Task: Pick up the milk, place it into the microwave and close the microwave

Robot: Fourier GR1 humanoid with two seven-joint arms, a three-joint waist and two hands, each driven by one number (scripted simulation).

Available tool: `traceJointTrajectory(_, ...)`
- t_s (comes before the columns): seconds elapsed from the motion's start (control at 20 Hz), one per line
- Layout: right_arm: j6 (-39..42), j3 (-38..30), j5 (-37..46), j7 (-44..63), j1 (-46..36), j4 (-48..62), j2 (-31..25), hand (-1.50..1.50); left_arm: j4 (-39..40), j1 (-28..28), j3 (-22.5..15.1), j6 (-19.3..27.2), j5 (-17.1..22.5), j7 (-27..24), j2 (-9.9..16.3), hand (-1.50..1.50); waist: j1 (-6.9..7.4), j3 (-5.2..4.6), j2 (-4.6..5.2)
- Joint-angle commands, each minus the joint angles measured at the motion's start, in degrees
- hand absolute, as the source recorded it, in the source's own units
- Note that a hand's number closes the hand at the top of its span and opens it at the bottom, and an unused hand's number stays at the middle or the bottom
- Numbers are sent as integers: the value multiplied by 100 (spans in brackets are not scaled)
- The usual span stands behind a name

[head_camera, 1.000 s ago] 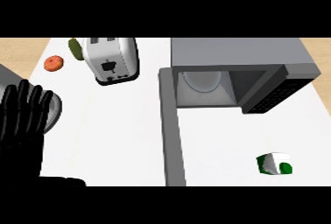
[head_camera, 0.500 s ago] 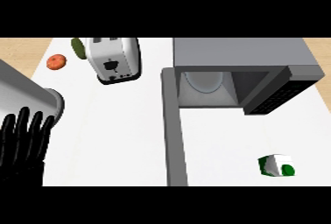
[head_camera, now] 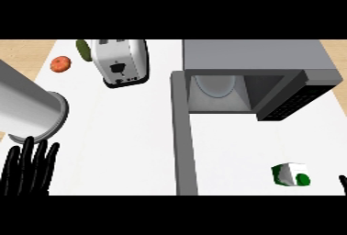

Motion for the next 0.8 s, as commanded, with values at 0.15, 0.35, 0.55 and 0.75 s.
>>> traceJointTrajectory(0.15,-100,-124,387,-680,-384,1112,121,-150,-10,830,-255,-213,-240,-743,-35,-150,19,-1,-1)
traceJointTrajectory(0.35,-590,-443,571,-1101,-1215,2332,111,-150,24,709,-324,-180,-131,-635,-35,-150,37,2,6)
traceJointTrajectory(0.55,-661,-493,631,-1382,-1165,2799,20,-150,501,579,-555,142,-351,-1041,-36,-150,2,0,8)
traceJointTrajectory(0.75,-1076,-767,847,-1909,-1949,4187,-41,-150,219,996,-339,-409,-187,-1022,67,-150,49,4,8)
